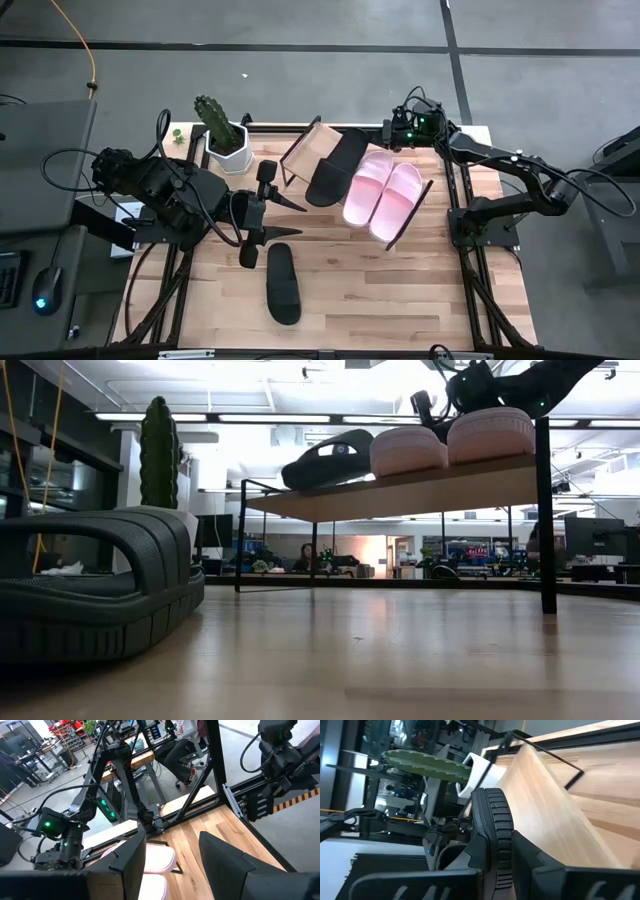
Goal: Pick and place slides into the shelf
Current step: Put the right black slipper on the shelf
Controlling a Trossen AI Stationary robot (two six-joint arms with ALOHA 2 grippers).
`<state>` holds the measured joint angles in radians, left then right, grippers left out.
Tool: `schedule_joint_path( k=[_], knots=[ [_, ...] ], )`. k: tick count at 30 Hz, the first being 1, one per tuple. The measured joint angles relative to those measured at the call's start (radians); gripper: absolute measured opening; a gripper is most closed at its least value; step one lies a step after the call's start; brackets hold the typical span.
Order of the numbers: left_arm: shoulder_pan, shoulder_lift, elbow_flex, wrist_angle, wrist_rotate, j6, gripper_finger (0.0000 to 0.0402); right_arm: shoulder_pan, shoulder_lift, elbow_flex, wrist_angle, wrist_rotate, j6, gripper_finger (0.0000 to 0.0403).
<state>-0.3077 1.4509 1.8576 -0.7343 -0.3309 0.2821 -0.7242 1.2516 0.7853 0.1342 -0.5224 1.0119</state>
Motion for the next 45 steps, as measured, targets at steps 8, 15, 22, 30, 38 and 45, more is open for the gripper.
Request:
schedule_joint_path(
  k=[8, 15, 22, 30, 38, 45],
  knots=[
    [0.000, 0.000, 0.000, 0.000, 0.000, 0.000, 0.0172, 0.000, 0.000, 0.000, -0.007, -0.001, -0.007, 0.0026],
    [0.000, 0.000, 0.000, 0.000, 0.000, 0.000, 0.0172, 0.000, 0.000, 0.000, -0.031, 0.012, -0.019, 0.0026],
    [0.000, 0.000, 0.000, 0.000, 0.000, 0.000, 0.0172, 0.001, 0.000, 0.000, -0.045, 0.044, -0.050, 0.0026],
    [0.000, 0.000, 0.000, 0.000, -0.002, 0.000, 0.0172, 0.012, 0.060, 0.000, 0.001, 0.040, -0.058, 0.0026],
    [0.000, 0.000, 0.000, 0.000, -0.002, -0.002, 0.0172, 0.030, 0.089, 0.000, 0.027, 0.033, -0.049, 0.0026],
    [0.000, 0.000, 0.000, 0.000, -0.002, -0.002, 0.0172, -0.013, 0.045, -0.001, -0.017, -0.015, -0.052, 0.0026]
  ],
)
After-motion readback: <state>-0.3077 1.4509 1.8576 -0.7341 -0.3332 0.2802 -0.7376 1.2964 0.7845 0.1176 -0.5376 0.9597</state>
